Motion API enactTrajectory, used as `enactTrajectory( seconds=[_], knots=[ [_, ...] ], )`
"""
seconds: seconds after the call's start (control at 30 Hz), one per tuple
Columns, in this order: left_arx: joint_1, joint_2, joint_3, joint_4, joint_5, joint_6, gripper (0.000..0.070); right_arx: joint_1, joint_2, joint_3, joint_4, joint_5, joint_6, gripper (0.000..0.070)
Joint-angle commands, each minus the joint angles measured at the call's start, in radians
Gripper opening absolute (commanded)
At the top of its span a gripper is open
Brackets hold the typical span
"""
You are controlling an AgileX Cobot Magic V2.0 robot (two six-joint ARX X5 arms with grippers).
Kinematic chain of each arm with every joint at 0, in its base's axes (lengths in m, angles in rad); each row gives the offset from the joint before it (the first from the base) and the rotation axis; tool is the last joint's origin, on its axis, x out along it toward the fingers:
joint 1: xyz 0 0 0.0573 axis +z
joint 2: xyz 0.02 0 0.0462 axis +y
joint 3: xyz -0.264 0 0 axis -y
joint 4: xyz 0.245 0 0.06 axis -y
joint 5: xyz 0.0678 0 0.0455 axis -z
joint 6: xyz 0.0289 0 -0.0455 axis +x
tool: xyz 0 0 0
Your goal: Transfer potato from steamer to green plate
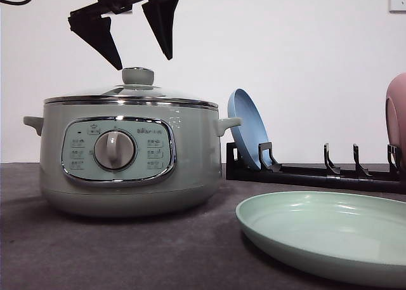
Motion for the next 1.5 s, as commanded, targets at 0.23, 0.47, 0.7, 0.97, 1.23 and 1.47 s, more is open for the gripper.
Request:
enactTrajectory(
  seconds=[0.23, 0.47, 0.7, 0.97, 1.23, 1.47],
  knots=[
    [-0.006, 0.051, 0.031, 0.003, -0.006, 0.011, 0.0665, 0.004, 0.004, 0.005, 0.008, 0.004, 0.010, 0.0496],
    [-0.006, 0.063, 0.031, -0.014, -0.007, 0.011, 0.0543, 0.004, 0.004, 0.005, 0.009, 0.005, 0.010, 0.0496],
    [-0.006, 0.077, 0.031, -0.016, -0.007, 0.008, 0.0505, 0.004, 0.004, 0.005, 0.009, 0.005, 0.010, 0.0496],
    [-0.006, 0.081, 0.031, -0.011, -0.007, 0.009, 0.0459, 0.004, 0.004, 0.005, 0.008, 0.006, 0.010, 0.0496],
    [-0.006, 0.082, 0.031, -0.015, -0.007, 0.010, 0.0203, 0.004, 0.004, 0.005, 0.006, 0.024, 0.010, 0.0496],
    [-0.006, 0.082, 0.031, -0.008, -0.007, 0.009, 0.0000, 0.004, 0.004, 0.005, 0.005, 0.024, 0.010, 0.0496]
  ],
)
